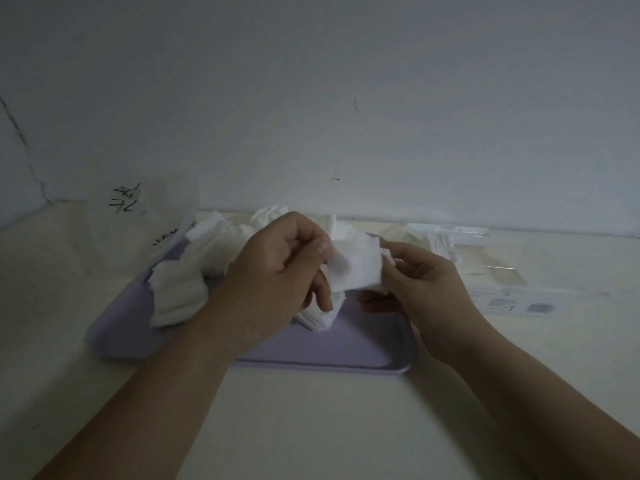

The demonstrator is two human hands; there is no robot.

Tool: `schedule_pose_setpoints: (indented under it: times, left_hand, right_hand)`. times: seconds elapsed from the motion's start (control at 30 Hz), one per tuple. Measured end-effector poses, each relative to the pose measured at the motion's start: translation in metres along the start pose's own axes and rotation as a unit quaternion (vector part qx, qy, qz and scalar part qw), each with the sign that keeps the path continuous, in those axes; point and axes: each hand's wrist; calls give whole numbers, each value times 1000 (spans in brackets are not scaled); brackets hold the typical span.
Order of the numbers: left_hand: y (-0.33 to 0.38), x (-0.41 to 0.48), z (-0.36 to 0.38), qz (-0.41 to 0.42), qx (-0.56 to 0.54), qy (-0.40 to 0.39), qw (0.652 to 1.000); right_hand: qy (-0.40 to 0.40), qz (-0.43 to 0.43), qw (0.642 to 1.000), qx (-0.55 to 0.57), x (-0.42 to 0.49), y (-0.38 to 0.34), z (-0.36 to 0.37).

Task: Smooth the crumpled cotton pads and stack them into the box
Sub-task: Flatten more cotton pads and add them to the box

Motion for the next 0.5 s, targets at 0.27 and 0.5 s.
schedule_pose_setpoints:
  times: [0.27,0.5]
  left_hand:
    - [-11,2,0,-22,75,30,996]
    - [-8,0,6,-12,122,35,992]
  right_hand:
    - [-80,27,996,21,-2,-6,4]
    - [-88,37,995,20,-3,-8,5]
Point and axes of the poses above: each hand's wrist, its own x-axis towards the middle knuckle, its own z-axis out of the palm, y = z × x, and after that the axes turned 4 degrees about -y, right-handed
